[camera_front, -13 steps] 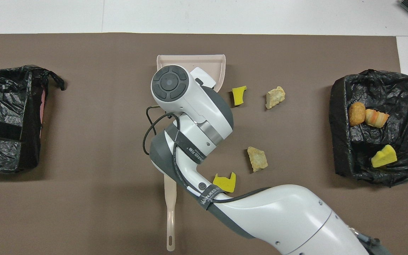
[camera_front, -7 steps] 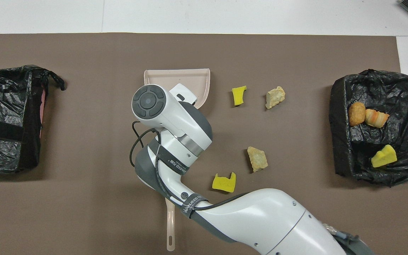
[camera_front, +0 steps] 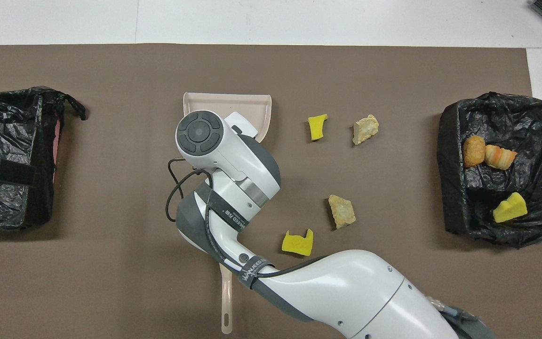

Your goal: Sweep and dump trash in bin

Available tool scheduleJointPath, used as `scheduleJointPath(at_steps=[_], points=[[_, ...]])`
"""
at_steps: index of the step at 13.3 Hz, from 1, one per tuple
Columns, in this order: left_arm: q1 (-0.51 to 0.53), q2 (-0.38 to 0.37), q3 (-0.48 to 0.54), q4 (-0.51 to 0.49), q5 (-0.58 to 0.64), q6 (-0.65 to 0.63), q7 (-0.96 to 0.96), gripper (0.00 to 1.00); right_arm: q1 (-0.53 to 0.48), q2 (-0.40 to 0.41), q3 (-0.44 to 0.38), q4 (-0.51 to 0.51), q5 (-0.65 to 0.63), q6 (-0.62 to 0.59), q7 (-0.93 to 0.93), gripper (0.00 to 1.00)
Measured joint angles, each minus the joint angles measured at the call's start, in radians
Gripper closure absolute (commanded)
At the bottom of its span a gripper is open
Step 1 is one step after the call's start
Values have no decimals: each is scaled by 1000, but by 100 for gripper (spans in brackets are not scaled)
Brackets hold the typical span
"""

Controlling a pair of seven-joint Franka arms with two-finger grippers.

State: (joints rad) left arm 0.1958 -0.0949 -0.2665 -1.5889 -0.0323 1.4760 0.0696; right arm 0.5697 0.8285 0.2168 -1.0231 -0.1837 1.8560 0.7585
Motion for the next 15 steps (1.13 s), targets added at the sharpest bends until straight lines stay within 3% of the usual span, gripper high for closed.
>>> scheduleJointPath(at_steps=[3,7,8,10,15], points=[[2,0,10,0,1,0,-1,0,-16,-25,0,4,0,0,0,48],[8,0,26,0,2,0,-1,0,-32,-45,-1,4,3,0,0,22],[8,0,26,0,2,0,-1,0,-45,-60,-1,3,5,0,0,20],[8,0,25,0,2,0,-1,0,-88,-125,-5,-20,6,-8,21,17],[8,0,25,0,2,0,-1,0,-260,-374,-5,-216,8,-24,26,0]])
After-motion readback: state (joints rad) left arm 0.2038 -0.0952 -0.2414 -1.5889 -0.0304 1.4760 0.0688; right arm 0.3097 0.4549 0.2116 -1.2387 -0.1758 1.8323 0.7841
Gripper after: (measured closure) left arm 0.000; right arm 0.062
